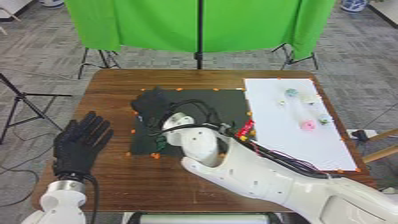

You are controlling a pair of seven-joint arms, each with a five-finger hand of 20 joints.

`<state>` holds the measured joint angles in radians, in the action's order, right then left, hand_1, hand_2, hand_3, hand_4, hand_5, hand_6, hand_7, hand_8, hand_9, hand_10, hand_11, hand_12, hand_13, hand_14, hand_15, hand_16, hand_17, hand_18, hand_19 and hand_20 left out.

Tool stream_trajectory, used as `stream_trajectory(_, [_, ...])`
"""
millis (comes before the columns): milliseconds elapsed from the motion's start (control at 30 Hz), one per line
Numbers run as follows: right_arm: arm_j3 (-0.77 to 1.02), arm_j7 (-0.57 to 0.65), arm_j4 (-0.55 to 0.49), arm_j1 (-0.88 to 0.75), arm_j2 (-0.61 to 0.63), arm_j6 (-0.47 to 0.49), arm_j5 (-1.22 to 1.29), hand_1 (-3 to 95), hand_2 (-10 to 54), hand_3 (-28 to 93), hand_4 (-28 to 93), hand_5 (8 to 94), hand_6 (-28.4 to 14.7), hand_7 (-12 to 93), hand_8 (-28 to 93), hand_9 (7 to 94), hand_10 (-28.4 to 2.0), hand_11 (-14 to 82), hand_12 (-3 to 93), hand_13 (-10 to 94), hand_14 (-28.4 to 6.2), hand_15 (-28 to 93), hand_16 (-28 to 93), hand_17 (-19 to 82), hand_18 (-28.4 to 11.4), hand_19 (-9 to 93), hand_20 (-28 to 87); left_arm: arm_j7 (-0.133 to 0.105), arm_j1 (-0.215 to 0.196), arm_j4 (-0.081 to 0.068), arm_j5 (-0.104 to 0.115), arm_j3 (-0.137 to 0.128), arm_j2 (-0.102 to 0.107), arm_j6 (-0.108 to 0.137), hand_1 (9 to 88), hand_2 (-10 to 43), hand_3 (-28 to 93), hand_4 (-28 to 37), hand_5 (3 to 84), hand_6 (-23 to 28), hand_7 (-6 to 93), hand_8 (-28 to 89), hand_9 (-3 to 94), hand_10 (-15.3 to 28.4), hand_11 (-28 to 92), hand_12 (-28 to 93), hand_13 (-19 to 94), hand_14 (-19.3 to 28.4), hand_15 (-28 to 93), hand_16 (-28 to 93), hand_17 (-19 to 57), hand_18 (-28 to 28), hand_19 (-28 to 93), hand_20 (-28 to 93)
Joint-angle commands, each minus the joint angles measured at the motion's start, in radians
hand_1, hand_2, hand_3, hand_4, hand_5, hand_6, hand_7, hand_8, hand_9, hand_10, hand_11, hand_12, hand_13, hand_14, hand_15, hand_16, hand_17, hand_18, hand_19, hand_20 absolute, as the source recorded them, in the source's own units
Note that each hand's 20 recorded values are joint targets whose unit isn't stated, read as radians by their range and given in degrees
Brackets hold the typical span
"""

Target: Arrange flowers

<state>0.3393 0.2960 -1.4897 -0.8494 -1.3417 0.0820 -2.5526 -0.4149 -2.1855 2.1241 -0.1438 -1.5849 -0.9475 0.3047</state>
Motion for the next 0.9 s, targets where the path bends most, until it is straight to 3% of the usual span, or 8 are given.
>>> stream_trajectory(33, [0.005,-0.01,0.048,-0.032,-0.022,-0.006,-0.091,60.5,-9.5,69,-28,70.5,-0.9,33,6,73.6,-12.4,9.5,33.9,58,-9.1,37,33,30,-22.8,76,37,-0.001,0.023,-0.011,0.005,0.017,0.008,-0.002,30.1,14.6,75,-28.3,48.5,7.1,21.3,-11,41.6,14.6,28,13,32,13.9,43,-6,-3.5,14.1,35,14])
stream_trajectory(367, [0.043,-0.016,0.055,-0.085,-0.027,0.033,-0.151,60.4,-9.5,70,-28,69.8,-1.4,32,4,72.6,-12.7,10.9,32.1,57,-10.1,38,30,29,-23.1,76,36,0.0,0.022,-0.008,0.008,0.018,0.005,-0.008,30.2,14.6,75,-28.3,48.4,7.1,21.4,-11,41.6,14.7,28,13,32,13.9,43,-6,-3.6,14.1,35,14])
stream_trajectory(467, [0.131,-0.106,0.107,-0.131,-0.068,0.035,-0.232,60.3,-9.5,70,-28,69.3,-1.5,31,4,72.4,-12.9,11.1,31.9,56,-10.4,38,30,29,-23.2,76,36,0.0,0.023,-0.009,0.011,0.017,0.004,-0.006,30.1,14.6,75,-28.3,48.5,7.1,21.4,-11,41.7,14.7,28,13,32,13.9,43,-6,-3.5,14.1,35,14])
stream_trajectory(567, [0.13,-0.067,0.107,-0.137,-0.072,0.037,-0.21,60.4,-9.5,70,-28,68.9,-1.5,31,3,72.4,-12.9,11.3,31.5,56,-10.7,38,30,29,-23.3,76,36,0.01,0.021,-0.011,0.003,0.016,0.003,-0.003,30.2,14.6,75,-28.3,48.5,7.1,21.4,-11,41.8,14.6,29,13,32,13.9,43,-6,-3.6,14.1,35,14])
stream_trajectory(667, [0.132,-0.049,0.108,-0.145,-0.075,0.029,-0.21,60.8,-9.5,70,-28,69.0,-1.6,30,3,72.7,-13.0,11.3,31.6,56,-10.6,39,30,29,-23.3,76,36,0.014,0.028,-0.015,0.023,0.019,-0.002,-0.011,30.4,14.7,74,-28.3,48.6,7.0,21.4,-11,41.8,14.6,29,13,32,13.9,43,-6,-3.5,14.1,35,14])
stream_trajectory(733, [0.128,-0.042,0.106,-0.147,-0.073,0.02,-0.205,60.9,-9.5,70,-28,69.0,-1.7,30,3,72.9,-13.0,11.2,31.6,56,-10.6,39,29,29,-23.4,76,36,0.019,0.031,-0.016,0.011,0.02,-0.002,-0.007,30.4,14.8,74,-28.3,48.6,7.0,21.5,-11,41.8,14.7,29,13,33,14.0,43,-6,-3.6,14.1,35,14])
stream_trajectory(900, [0.119,-0.04,0.089,-0.148,-0.06,0.036,-0.193,60.8,-9.5,70,-28,68.1,-2.2,28,3,72.6,-13.2,11.2,31.5,56,-10.9,39,29,29,-23.6,76,35,0.02,0.028,-0.016,0.017,0.016,-0.005,-0.006,30.4,14.8,74,-28.3,48.7,7.0,21.6,-11,41.9,14.7,29,13,33,13.9,43,-6,-3.5,14.1,35,14])
